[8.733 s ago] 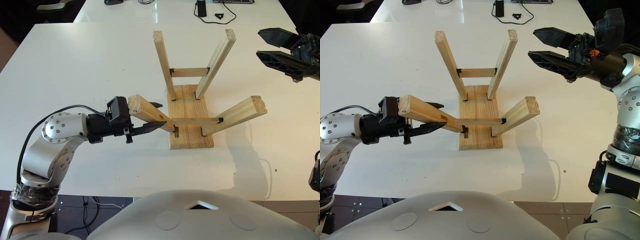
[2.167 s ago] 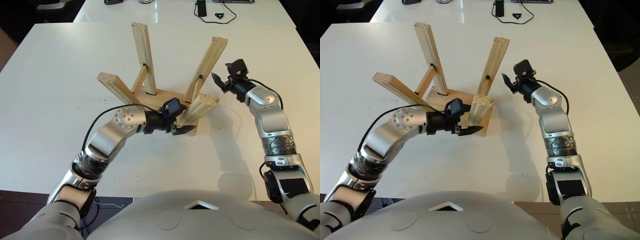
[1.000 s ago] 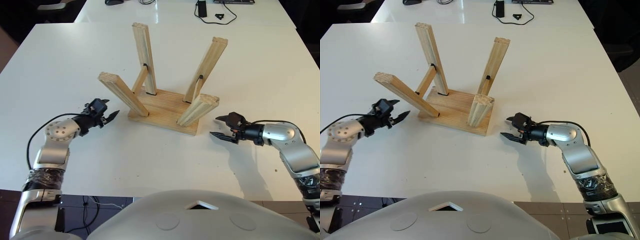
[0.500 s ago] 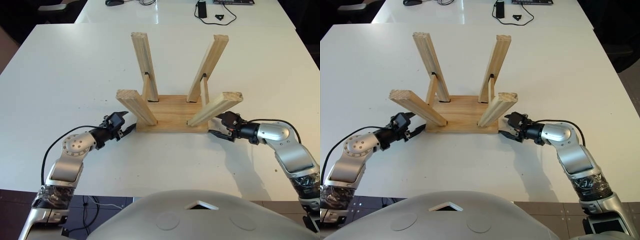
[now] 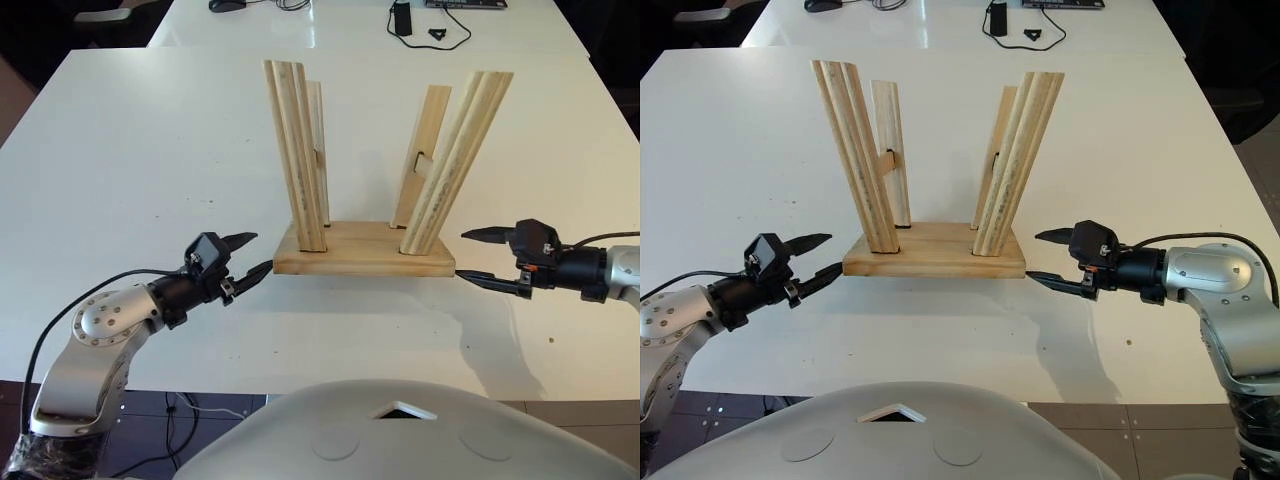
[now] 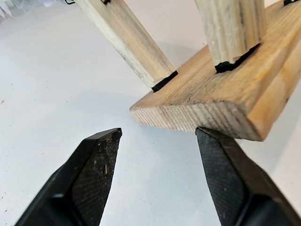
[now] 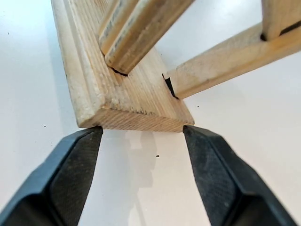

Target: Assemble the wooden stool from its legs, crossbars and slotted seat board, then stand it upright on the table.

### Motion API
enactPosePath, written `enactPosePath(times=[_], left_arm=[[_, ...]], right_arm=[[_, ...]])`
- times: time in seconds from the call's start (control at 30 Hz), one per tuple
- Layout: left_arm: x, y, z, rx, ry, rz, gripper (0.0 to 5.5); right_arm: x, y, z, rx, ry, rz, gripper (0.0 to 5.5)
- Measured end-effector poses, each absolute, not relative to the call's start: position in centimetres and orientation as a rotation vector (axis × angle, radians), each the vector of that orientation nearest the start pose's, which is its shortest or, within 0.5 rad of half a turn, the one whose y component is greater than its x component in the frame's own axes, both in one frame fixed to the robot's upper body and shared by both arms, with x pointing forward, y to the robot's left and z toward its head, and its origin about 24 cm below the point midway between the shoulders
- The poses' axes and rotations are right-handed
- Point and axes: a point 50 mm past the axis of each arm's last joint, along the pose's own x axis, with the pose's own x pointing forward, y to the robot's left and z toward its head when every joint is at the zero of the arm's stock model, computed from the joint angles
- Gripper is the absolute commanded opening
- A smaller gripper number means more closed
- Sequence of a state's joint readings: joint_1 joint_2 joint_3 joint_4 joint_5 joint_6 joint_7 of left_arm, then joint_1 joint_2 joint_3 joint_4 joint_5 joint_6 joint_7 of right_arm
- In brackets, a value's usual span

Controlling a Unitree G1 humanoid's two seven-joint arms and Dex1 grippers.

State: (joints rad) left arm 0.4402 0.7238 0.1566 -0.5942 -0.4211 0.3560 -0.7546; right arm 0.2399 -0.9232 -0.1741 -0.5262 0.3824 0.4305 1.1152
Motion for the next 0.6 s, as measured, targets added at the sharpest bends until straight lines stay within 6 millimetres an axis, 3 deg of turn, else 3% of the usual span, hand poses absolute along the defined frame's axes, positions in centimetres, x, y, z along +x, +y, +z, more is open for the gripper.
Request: enactPosePath(times=[0.3, 0.6], left_arm=[[15.4, 21.4, 11.2, 0.255, 0.350, -0.901, 2.94], [16.3, 22.3, 13.5, 0.283, 0.311, -0.922, 2.94]], right_arm=[[17.9, -23.3, 13.8, -0.478, 0.408, 1.122, 3.19], [17.6, -23.2, 15.1, -0.422, 0.347, 1.197, 3.19]])
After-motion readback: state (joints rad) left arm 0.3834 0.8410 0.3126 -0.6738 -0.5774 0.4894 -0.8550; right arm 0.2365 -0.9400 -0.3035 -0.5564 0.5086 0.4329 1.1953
